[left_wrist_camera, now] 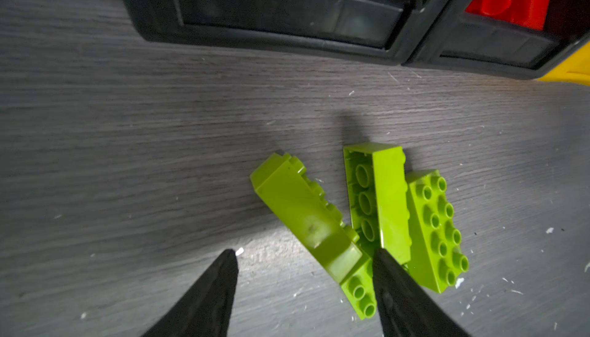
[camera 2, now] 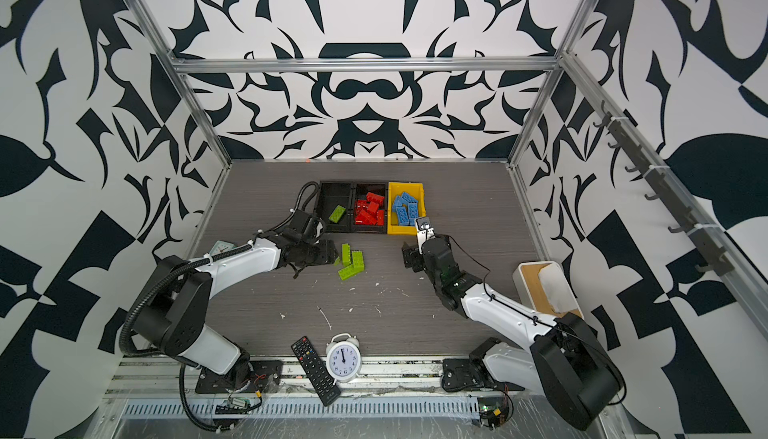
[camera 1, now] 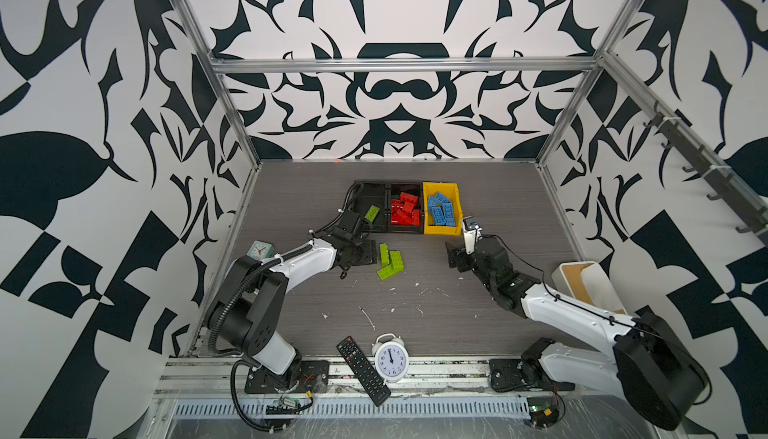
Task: Sort the legos into containers by color
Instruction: 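Move the left gripper back down over the remaining green bricks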
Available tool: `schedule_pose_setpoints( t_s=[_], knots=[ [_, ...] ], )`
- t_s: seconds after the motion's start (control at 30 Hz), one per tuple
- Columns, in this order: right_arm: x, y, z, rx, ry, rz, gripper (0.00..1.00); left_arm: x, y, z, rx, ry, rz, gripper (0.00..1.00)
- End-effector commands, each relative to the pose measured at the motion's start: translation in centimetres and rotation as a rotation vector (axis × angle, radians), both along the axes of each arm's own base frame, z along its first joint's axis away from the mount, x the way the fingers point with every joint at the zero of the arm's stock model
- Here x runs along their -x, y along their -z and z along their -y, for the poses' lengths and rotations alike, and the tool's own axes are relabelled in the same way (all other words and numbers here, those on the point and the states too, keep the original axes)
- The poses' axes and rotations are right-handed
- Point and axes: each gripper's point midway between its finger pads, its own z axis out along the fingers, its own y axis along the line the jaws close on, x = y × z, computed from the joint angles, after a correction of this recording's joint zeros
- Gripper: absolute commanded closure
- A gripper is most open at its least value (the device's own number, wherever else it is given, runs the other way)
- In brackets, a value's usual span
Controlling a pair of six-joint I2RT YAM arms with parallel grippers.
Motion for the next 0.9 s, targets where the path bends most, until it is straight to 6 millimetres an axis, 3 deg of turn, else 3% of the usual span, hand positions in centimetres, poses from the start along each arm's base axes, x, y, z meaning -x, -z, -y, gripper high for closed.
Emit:
schedule_pose_setpoints(
  t_s=[0.0,0.27,0.87],
  knots=[
    [-0.8,-1.5,-0.5,-0.035,0.007,0.036,0.08,-1.0,-0.2,0.8,0.022,0.002,0.017,0.3],
    [-0.8,-1.6,-0.4,-0.032,0.01,0.038,0.08,-1.5,1.1,0.6,-0.033,0.003,-0.024,0.36],
    [-0.8,-1.7,-0.4,-0.032,0.005,0.04,0.08,-1.4,1.5,-0.2,-0.104,0.013,-0.043,0.55]
  ],
)
